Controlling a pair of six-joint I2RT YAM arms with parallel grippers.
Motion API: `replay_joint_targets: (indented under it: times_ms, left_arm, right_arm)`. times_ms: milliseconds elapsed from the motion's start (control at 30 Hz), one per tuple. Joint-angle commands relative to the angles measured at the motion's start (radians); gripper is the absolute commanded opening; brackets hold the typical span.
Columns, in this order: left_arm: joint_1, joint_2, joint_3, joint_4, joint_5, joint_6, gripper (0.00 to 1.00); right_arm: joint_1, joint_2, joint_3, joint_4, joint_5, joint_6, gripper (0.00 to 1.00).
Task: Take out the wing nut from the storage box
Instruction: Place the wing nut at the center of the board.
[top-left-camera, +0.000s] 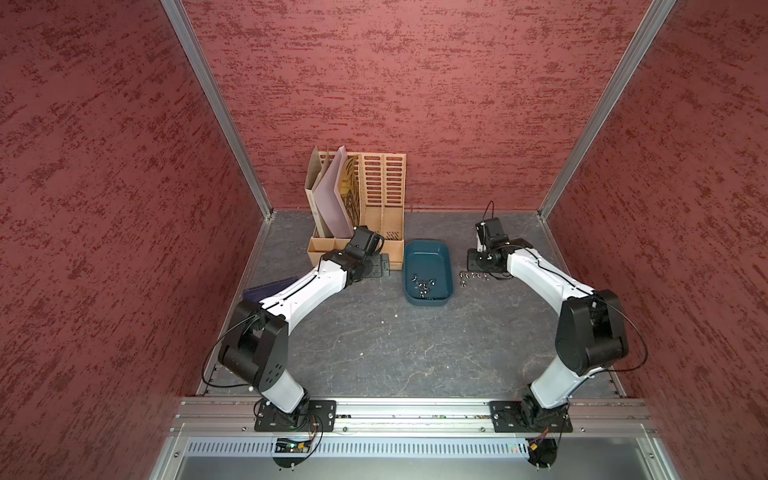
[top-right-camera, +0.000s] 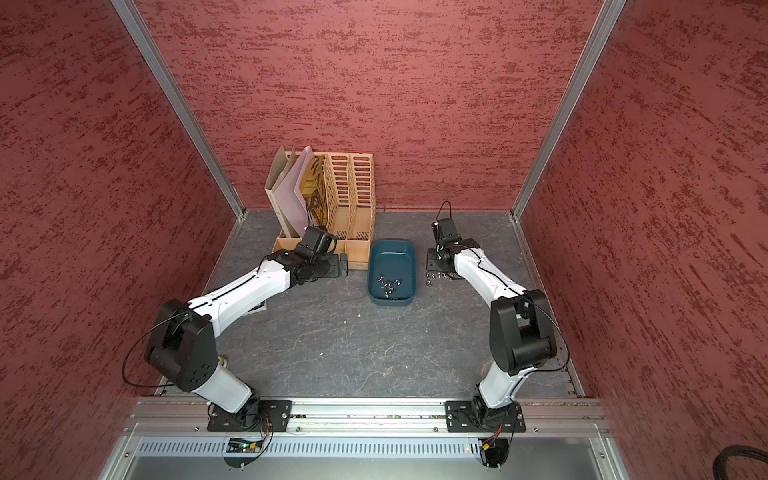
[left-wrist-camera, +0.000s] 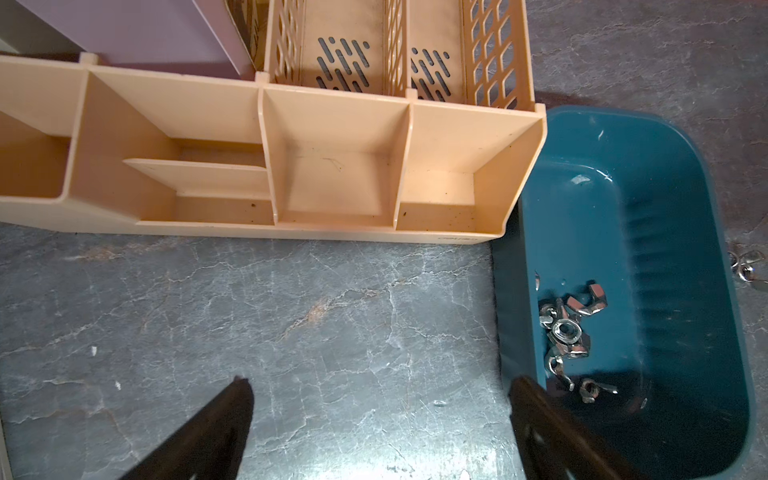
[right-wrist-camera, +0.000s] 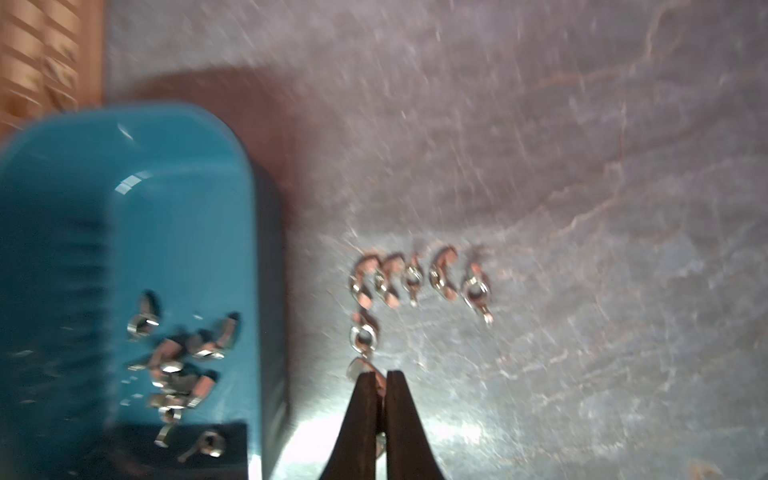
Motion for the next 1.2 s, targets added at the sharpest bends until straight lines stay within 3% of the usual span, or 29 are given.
replay_joint_targets:
  times_ms: [0,1167]
  left_arm:
    - [-0.004,0.011,0.03,0.011,0.001,0.006,1.0]
    - [-0.005,-0.018,-0.006,0.008,-0.034,0.0,1.0]
  right_arm:
    - [-0.001,0.0,-0.034,0.045,-0.009,-0.02,0.04]
    - [-0.002,0.168,-0.069,0.121,-0.002,0.0,0.06]
